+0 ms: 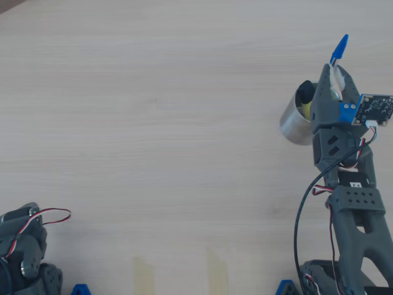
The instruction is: Grab the blue pen and put it in the silver cup.
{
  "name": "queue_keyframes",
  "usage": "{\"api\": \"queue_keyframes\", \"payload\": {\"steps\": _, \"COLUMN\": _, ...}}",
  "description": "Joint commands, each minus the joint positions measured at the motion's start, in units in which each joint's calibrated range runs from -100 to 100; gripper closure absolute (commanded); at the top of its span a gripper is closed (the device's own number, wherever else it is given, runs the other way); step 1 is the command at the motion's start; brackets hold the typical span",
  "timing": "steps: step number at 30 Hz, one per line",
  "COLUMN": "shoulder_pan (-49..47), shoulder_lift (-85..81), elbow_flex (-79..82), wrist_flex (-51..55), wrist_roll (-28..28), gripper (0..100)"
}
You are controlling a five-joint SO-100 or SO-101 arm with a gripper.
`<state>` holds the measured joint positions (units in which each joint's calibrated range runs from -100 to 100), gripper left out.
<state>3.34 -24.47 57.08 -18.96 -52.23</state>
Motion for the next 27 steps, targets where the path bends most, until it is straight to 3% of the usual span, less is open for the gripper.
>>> {"api": "queue_keyframes", "payload": {"steps": 1, "shoulder_pan": -0.46, "shoulder_lift": 0.94, "elbow_flex": -1.16, "wrist_flex": -0.39, "wrist_roll": 0.37, "gripper": 98}}
{"api": "queue_keyframes", "payload": {"steps": 27, "shoulder_pan": -0.81, "shoulder_lift": 5.35, "elbow_flex": 5.55, "wrist_flex": -0.91, "wrist_roll": 0.32, "gripper": 98}}
